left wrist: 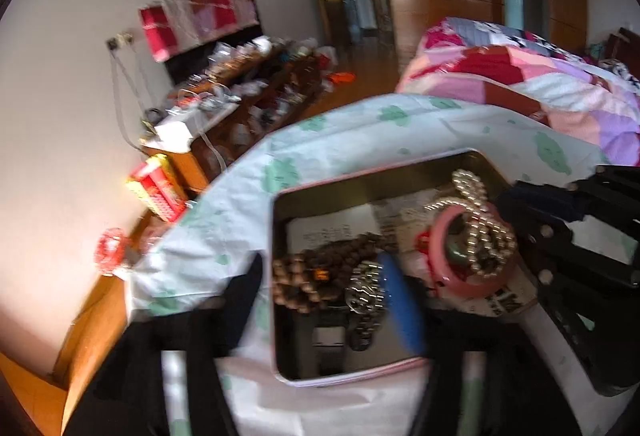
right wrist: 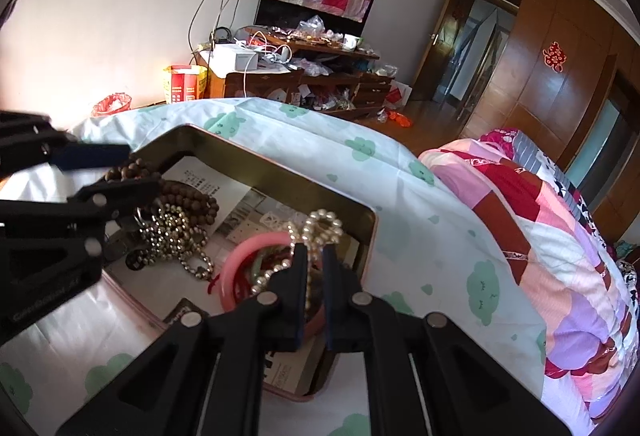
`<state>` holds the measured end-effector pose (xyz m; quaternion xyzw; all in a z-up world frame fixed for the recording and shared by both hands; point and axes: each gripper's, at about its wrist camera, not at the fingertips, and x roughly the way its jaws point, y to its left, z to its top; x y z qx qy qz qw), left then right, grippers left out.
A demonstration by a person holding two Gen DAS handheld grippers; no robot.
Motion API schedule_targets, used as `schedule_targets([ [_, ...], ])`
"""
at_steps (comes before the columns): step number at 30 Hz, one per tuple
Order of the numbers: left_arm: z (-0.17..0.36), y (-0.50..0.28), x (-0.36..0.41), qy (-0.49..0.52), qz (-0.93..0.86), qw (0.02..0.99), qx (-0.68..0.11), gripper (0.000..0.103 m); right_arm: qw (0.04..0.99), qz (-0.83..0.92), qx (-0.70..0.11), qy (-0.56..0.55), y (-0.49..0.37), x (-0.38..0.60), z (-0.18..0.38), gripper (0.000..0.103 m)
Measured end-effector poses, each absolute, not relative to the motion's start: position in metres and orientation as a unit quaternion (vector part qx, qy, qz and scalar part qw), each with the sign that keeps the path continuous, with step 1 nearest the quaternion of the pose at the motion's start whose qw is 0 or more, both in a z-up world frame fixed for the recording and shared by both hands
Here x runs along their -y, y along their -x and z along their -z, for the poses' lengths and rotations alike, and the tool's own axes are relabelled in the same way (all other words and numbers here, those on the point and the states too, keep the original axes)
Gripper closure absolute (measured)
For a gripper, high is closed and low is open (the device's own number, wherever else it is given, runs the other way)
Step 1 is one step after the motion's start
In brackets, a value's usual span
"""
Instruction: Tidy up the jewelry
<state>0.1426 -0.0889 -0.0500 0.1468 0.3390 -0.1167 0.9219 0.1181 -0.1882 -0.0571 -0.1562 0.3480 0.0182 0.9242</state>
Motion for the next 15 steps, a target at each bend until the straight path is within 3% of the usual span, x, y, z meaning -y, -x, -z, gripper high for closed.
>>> schedule_targets([
  [4,0.046,-0.135,0.078,-0.13,0.118,0.924,-0.339,0.03,0.927,-0.009,-0.343,0.152,-0.109,0.193,0.055,0.054],
  [15,0.043,-0.117,0.064,-0.108,0.106,0.93,-0.335,0.03,0.931,-0.008,-0.337,0.136,-0.092,0.195,0.053,0.052],
])
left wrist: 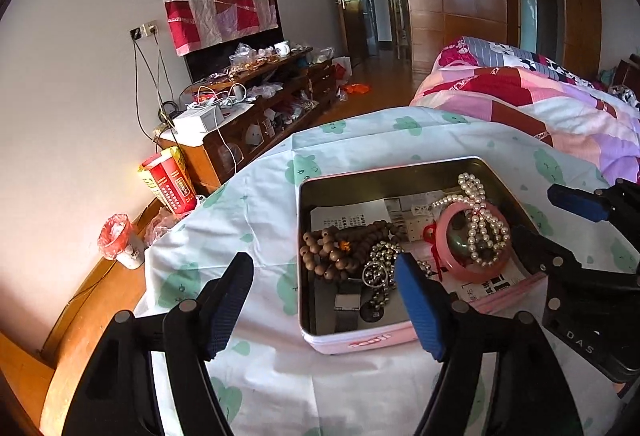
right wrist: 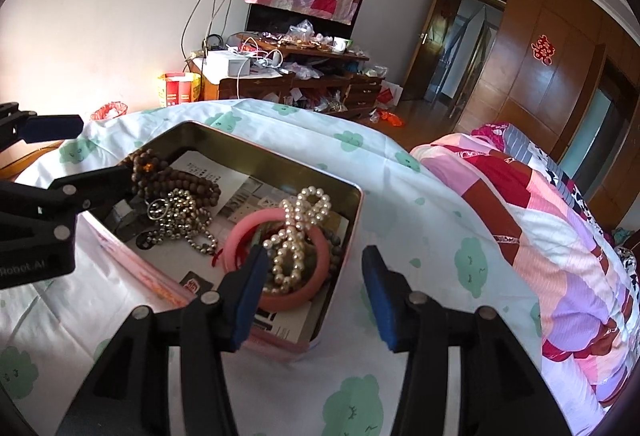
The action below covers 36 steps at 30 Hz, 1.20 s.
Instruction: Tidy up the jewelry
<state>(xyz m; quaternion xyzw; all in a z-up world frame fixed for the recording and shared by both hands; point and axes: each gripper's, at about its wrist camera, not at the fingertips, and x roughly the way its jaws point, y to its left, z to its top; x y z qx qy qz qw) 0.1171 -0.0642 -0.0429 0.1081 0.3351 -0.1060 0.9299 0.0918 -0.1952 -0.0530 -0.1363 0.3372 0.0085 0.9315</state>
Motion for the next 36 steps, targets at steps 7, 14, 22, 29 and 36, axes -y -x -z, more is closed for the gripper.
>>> schedule_targets([
  [7,0.04,-0.112,0.062,-0.103,0.105,0.931,-0.335,0.03,0.935,-0.004,-0.33,0.132,-0.084,0.198,0.046,0.052],
  [14,0.037,-0.109,0.06,-0.102,0.101,0.932,-0.334,0.03,0.937,-0.001,-0.326,0.127,-0.08,0.201,0.042,0.052],
  [22,0.035,-0.11,0.058,-0.102,0.101,0.931,-0.334,0.03,0.937,-0.001,-0.325,0.127,-0.079,0.2,0.042,0.052],
  [29,0.035,-0.109,0.058,-0.102,0.101,0.932,-0.333,0.03,0.937,-0.001,-0.325,0.127,-0.08,0.2,0.042,0.052],
  [36,0.035,-0.108,0.057,-0.102,0.1,0.932,-0.334,0.03,0.937,-0.002,-0.325,0.126,-0.079,0.201,0.041,0.052],
])
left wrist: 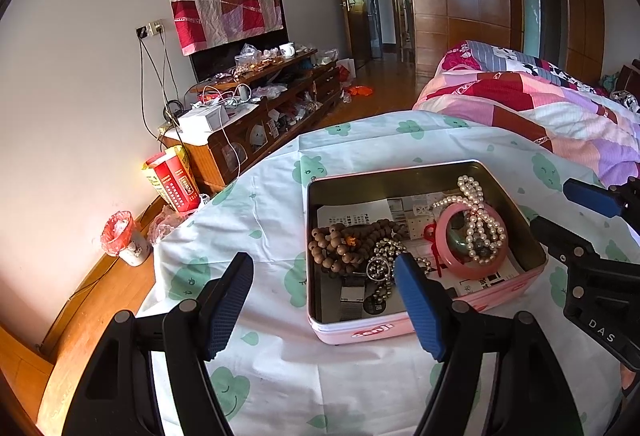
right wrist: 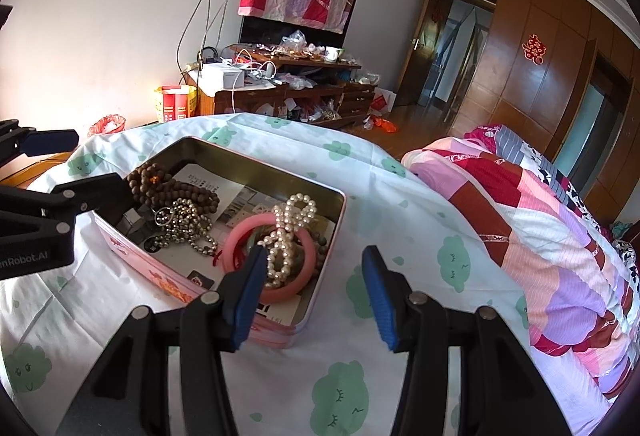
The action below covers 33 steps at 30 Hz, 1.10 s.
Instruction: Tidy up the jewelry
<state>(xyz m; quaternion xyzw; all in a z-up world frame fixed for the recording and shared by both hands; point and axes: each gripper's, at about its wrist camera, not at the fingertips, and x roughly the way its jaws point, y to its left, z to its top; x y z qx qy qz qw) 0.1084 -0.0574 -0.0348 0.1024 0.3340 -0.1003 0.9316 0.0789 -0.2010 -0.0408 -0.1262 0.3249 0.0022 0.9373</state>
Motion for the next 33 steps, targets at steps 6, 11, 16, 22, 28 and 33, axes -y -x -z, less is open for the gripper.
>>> schedule_targets([
  [6,0.0344,-0.1075,0.0565,-0.103,0.101,0.931,-0.334,0.03,0.938,-0.002,-0.324,0.126,-0.078,0.201,0.0392,0.052],
  [11,0.0346,-0.1074,0.0569,-0.104,0.101,0.931,-0.334,0.03,0.937,-0.002,-0.325,0.127,-0.0782,0.201,0.0393,0.052],
  [16,0.0353,-0.1073,0.0578,-0.101,0.099,0.932,-0.335,0.03,0.937,-0.002,-0.324,0.126,-0.0782,0.201,0.0395,0.052],
  [22,0.0353,-0.1063,0.0577,-0.102,0.105,0.93,-0.337,0.03,0.937,-0.001,-0.324,0.127,-0.0776,0.2013,0.0398,0.052],
  [28,0.0373,-0.107,0.0599,-0.111,0.1,0.931,-0.334,0.03,0.937,-0.002,-0.324,0.127,-0.0776,0.2018,0.0401,0.052],
  [33,0.0391,-0.1085,0.0608,-0.115,0.093,0.931,-0.334,0.03,0.937,-0.001,-0.325,0.126,-0.078,0.2026,0.0404,0.052],
])
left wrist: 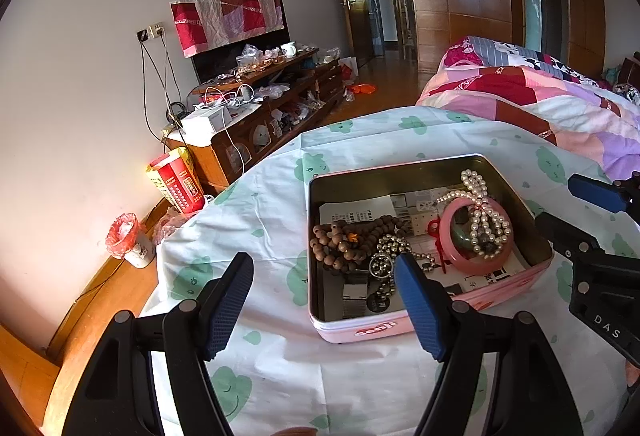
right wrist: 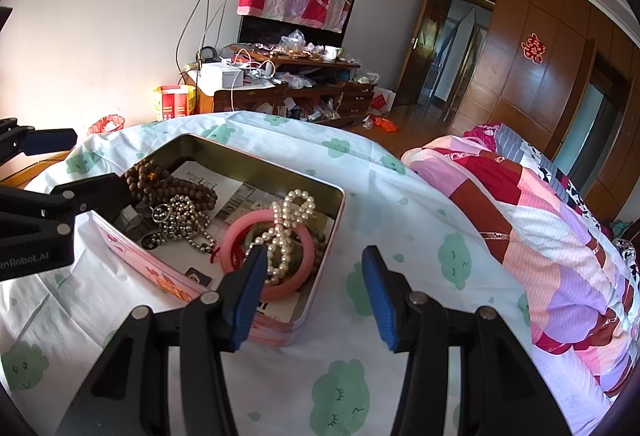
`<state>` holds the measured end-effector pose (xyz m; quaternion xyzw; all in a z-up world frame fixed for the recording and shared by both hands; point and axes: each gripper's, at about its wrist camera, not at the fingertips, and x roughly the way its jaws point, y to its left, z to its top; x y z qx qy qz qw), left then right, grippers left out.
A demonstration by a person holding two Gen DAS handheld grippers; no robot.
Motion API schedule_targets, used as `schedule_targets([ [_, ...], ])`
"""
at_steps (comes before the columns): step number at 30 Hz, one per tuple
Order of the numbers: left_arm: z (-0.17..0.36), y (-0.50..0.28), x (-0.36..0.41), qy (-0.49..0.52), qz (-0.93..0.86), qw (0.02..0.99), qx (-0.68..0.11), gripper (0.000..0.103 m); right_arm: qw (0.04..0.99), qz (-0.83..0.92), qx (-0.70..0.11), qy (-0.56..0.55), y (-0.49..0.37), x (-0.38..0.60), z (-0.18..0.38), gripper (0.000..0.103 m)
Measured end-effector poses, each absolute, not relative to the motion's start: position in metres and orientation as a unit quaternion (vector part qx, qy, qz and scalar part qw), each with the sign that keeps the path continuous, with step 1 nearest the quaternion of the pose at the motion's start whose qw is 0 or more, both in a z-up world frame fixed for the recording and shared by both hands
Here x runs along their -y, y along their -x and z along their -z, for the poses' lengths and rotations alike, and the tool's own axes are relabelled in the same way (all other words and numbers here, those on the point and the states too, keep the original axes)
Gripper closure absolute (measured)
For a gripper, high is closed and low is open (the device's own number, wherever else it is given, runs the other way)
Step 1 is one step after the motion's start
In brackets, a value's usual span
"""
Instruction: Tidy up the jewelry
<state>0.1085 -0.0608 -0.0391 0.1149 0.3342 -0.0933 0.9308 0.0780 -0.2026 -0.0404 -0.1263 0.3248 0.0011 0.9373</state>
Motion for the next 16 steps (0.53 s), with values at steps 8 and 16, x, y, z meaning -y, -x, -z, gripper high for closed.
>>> schedule_targets([
  [8,0.0428,-0.1097,0.0613,-0.124,0.081,0.931,-0.333,0.03,0.937,-0.002,-0.326,0.126,-0.0787,0.2044,0.0423,0.052],
  [16,0.0408,-0.1068,0.0599,-0.128,0.078,0.937,-0.315,0.03,0.937,-0.001,-0.326,0.124,-0.0786,0.205,0.0434,0.052],
])
